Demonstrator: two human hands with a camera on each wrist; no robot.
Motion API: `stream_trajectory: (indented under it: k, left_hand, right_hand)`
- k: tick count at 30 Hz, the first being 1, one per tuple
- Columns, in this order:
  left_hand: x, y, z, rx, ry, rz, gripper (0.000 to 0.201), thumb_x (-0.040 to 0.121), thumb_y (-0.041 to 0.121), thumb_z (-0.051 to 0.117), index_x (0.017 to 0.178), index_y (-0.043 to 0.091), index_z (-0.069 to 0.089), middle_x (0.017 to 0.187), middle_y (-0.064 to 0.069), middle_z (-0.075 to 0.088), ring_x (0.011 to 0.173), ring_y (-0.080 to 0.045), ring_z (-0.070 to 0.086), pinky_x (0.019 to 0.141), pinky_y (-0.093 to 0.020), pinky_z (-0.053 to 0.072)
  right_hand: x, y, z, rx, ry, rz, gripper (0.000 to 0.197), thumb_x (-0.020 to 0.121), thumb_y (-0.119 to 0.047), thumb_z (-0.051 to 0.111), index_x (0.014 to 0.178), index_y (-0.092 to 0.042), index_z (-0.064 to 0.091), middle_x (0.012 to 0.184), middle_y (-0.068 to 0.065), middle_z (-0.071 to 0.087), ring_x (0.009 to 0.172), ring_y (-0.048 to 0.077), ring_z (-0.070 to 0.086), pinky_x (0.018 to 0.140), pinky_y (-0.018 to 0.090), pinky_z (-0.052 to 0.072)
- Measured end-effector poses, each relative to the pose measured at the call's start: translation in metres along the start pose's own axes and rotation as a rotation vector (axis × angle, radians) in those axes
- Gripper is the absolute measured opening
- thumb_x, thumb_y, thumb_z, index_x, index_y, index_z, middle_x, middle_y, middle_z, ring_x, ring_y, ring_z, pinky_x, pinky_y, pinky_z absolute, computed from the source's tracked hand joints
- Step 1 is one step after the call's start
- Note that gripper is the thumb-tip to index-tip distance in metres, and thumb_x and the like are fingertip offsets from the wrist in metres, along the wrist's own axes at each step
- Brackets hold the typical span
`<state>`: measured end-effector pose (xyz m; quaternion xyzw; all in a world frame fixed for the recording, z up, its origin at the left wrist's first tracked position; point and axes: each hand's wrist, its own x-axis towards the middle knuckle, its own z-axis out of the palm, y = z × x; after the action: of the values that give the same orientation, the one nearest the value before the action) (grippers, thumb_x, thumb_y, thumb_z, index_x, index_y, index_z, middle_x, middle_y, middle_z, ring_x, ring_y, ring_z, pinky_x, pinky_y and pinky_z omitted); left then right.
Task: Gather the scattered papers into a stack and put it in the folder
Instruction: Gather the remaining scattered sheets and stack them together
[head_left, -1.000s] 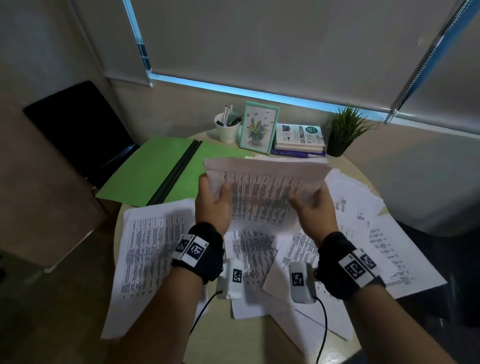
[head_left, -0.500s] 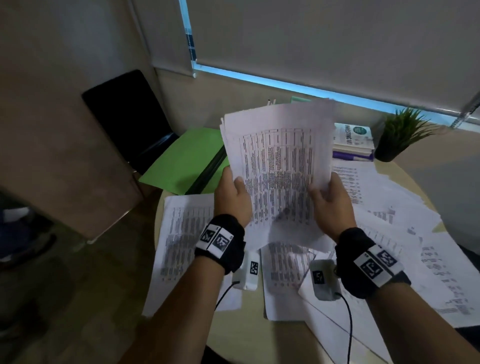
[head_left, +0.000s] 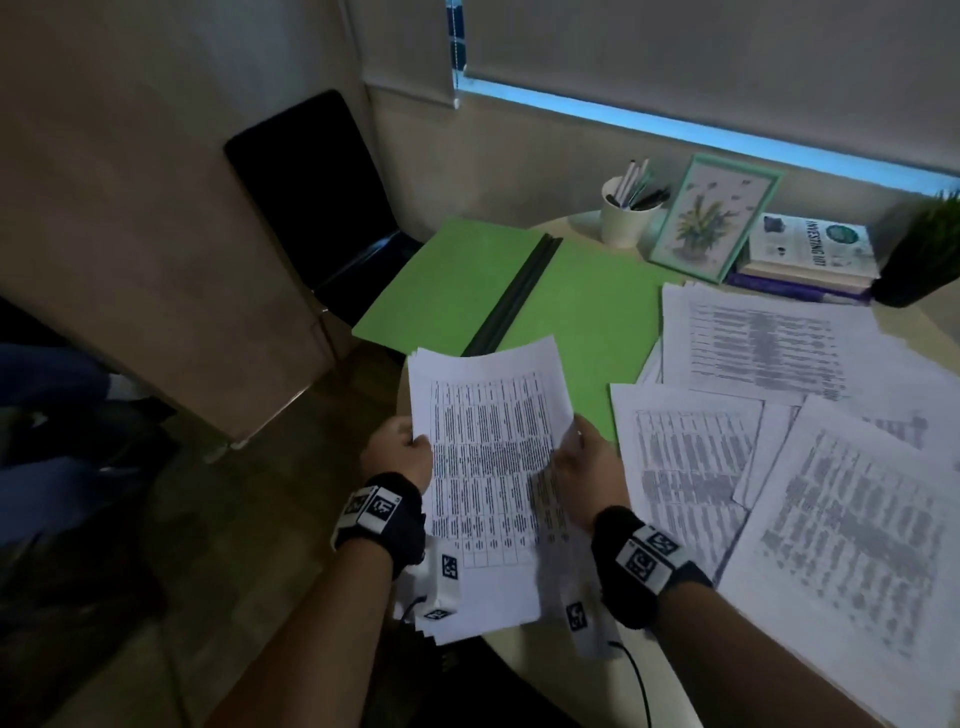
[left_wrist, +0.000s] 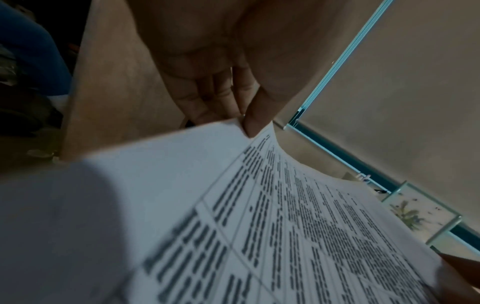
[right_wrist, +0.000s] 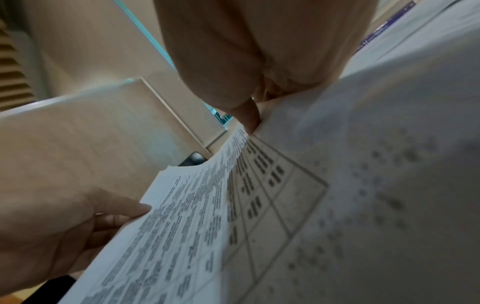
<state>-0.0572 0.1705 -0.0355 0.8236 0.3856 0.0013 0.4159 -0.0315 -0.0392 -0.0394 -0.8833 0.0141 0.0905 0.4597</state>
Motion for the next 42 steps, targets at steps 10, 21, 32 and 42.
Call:
stream_trajectory:
  k: [10, 21, 32, 42]
  left_hand:
    - [0.052, -0.030, 0.001, 0.026, -0.120, 0.016, 0.011, 0.088, 0.010, 0.064, 0.098, 0.015, 0.065, 0.098, -0.003, 0.070, 0.092, -0.022, 0.066, 0.083, -0.028, 0.051]
    - [0.058, -0.042, 0.004, 0.127, -0.223, 0.025, 0.029, 0.085, 0.020, 0.057, 0.113, 0.019, 0.062, 0.118, -0.005, 0.054, 0.103, -0.028, 0.059, 0.093, -0.040, 0.051]
    - [0.060, -0.034, 0.012, 0.339, -0.344, 0.065, 0.072, 0.085, 0.033, 0.058, 0.148, 0.012, 0.030, 0.148, -0.007, 0.029, 0.130, -0.029, 0.041, 0.106, -0.039, 0.040]
    - [0.056, -0.032, 0.018, 0.375, -0.299, 0.042, 0.063, 0.079, 0.038, 0.058, 0.133, 0.010, 0.046, 0.131, -0.009, 0.039, 0.111, -0.031, 0.053, 0.094, -0.042, 0.050]
  right_hand:
    - [0.007, 0.008, 0.049, -0.093, 0.092, 0.210, 0.037, 0.095, -0.008, 0.044, 0.131, -0.005, 0.053, 0.121, 0.019, 0.061, 0.103, 0.032, 0.059, 0.077, 0.024, 0.036]
    - [0.025, 0.018, 0.066, -0.301, 0.103, 0.260, 0.035, 0.094, -0.028, 0.040, 0.120, -0.009, 0.053, 0.126, 0.010, 0.054, 0.107, 0.030, 0.053, 0.089, 0.036, 0.045]
    - [0.025, 0.003, 0.074, -0.231, 0.021, 0.288, 0.044, 0.098, -0.034, 0.045, 0.138, -0.017, 0.038, 0.133, 0.013, 0.055, 0.109, 0.034, 0.059, 0.094, 0.040, 0.043]
    - [0.026, 0.006, 0.072, -0.174, 0.086, 0.285, 0.046, 0.097, -0.032, 0.048, 0.139, -0.017, 0.039, 0.129, 0.012, 0.060, 0.110, 0.032, 0.061, 0.098, 0.042, 0.046]
